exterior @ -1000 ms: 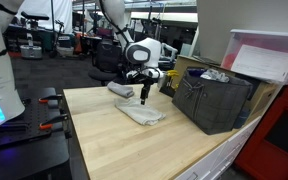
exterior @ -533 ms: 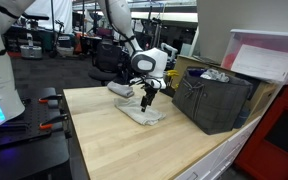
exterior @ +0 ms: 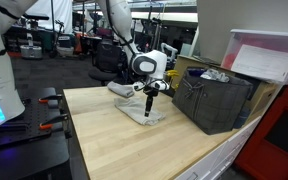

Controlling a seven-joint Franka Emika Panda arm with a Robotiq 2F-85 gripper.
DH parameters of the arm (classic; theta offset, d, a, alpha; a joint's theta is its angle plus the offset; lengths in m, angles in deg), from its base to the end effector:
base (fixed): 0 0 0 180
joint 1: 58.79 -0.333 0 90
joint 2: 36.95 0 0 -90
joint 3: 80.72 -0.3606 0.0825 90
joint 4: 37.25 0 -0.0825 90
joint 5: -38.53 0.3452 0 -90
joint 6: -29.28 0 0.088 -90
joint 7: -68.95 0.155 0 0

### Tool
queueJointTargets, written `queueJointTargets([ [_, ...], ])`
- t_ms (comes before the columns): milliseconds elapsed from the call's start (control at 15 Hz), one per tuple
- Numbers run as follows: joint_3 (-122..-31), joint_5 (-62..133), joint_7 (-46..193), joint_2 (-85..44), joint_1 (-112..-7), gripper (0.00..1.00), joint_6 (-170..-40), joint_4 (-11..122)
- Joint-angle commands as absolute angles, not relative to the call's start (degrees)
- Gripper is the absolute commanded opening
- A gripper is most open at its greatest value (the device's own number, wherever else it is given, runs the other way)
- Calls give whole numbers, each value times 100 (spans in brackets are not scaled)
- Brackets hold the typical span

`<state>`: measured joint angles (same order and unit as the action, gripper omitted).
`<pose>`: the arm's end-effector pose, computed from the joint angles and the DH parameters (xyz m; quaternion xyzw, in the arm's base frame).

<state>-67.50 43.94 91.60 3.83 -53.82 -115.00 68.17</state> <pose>0.6155 -0.1902 0.1636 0.9318 -0.3597 -0.0040 0.0481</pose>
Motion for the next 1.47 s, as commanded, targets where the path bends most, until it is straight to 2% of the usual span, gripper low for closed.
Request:
queueJointTargets([
  [0, -6764, 4364, 9099, 395, -5373, 100, -11481, 6792],
  [467, -6659, 4136, 8939, 640, -5333, 100, -11311, 6407],
  [1067, -7892, 4489, 6113, 967, -4060, 100, -10947, 5679],
  [1400, -7824, 4441, 5825, 1367, -3934, 100, -10451, 5245],
])
